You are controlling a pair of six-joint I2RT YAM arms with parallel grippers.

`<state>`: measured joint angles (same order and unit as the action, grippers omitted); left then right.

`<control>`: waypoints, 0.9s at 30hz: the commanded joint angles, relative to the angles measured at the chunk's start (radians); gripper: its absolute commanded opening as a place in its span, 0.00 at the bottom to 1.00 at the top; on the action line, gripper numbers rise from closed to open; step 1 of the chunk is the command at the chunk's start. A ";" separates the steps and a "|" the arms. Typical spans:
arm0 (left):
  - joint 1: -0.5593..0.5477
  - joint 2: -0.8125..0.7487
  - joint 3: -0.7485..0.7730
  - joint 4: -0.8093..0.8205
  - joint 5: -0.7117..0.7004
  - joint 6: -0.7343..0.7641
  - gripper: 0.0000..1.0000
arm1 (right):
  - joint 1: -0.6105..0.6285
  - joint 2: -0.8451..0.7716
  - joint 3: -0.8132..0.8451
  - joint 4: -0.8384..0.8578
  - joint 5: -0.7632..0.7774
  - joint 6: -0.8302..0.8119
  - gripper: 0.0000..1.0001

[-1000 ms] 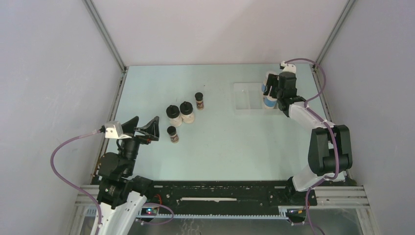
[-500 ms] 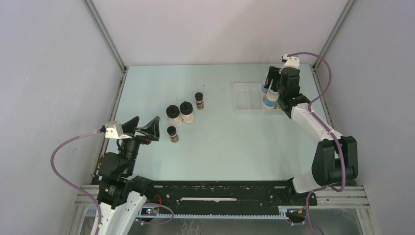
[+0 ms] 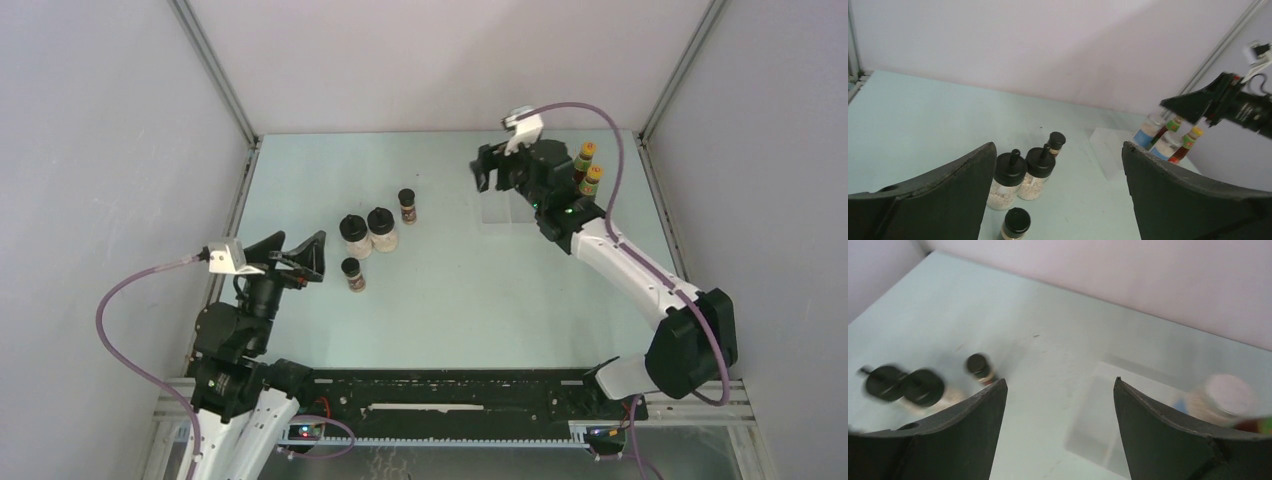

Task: Organize the condiment bottles
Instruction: Pick up the bottle from the center of the board.

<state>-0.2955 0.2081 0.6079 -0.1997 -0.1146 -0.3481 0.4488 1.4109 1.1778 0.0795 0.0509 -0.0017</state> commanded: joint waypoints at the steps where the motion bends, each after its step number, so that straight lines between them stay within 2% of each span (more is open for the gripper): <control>1: -0.004 0.035 0.048 0.025 0.030 -0.071 1.00 | 0.117 0.039 0.037 0.013 -0.156 -0.077 0.86; 5: -0.004 0.072 0.044 0.038 0.021 -0.104 1.00 | 0.207 0.097 0.039 0.019 -0.216 -0.120 0.87; 13: -0.004 0.230 0.084 0.042 -0.033 -0.130 1.00 | 0.236 0.182 0.057 0.028 -0.361 -0.123 0.88; 27: -0.056 0.611 0.234 -0.096 -0.169 -0.078 1.00 | 0.199 0.193 0.056 -0.030 -0.315 -0.107 0.88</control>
<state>-0.3386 0.7635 0.7597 -0.2466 -0.2279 -0.4541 0.6708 1.6230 1.2133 0.0395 -0.2718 -0.1219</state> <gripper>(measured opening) 0.996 0.881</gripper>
